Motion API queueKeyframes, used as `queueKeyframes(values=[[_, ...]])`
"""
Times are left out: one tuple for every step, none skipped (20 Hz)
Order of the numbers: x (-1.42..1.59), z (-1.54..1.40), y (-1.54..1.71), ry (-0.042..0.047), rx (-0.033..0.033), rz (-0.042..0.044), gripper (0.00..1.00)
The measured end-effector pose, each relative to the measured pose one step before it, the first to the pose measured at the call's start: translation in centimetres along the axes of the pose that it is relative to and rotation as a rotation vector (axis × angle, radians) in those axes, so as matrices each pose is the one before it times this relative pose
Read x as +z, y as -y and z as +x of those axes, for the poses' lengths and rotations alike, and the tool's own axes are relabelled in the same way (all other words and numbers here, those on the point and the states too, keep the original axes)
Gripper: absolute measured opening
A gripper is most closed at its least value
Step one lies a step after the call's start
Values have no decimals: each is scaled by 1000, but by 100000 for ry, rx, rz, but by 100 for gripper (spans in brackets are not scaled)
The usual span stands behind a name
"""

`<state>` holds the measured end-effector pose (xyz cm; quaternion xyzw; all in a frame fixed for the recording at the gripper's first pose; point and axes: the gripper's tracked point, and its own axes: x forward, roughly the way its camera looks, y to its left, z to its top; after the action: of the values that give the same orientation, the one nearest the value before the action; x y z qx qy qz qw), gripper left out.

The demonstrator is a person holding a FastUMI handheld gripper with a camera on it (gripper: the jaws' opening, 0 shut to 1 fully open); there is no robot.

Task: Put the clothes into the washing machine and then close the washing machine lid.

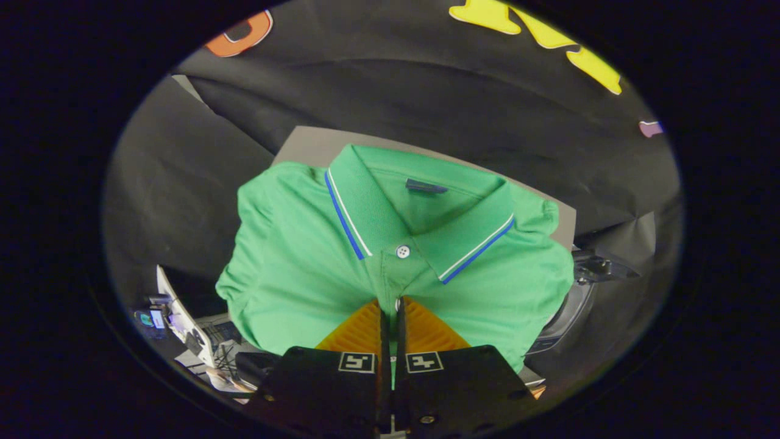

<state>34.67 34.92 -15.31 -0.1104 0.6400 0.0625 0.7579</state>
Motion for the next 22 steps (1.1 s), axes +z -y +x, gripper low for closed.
queueKeyframes(values=[[245,-966,-142,1494,1607,183,6],[221,-854,89,2034,1081,404,6],[339,-771,-73,2112,183,1181,6],[104,-843,18,1690,479,-498,6],[326,-748,279,1557,618,-270,5],[210,-975,89,1201,789,209,6],[191,-696,-53,1184,1099,261,6],[162,-873,-139,1228,1436,414,5],[199,-1137,-71,1714,1671,424,5],[291,-1003,27,1718,804,343,5],[208,-860,211,2243,131,-542,5],[283,-822,219,1855,-142,-167,5],[248,-1135,12,1702,-118,349,5],[223,-841,205,1662,-234,475,5],[3,-817,123,1629,-366,190,5],[34,-549,112,1353,6,340,5],[30,-352,40,1606,-22,322,5],[112,-710,262,1808,-159,-321,5],[61,-790,155,1770,-147,-302,5],[-32,-583,77,1315,19,-249,5],[-347,-621,-36,820,307,269,5],[-251,-561,-31,639,594,875,5]])
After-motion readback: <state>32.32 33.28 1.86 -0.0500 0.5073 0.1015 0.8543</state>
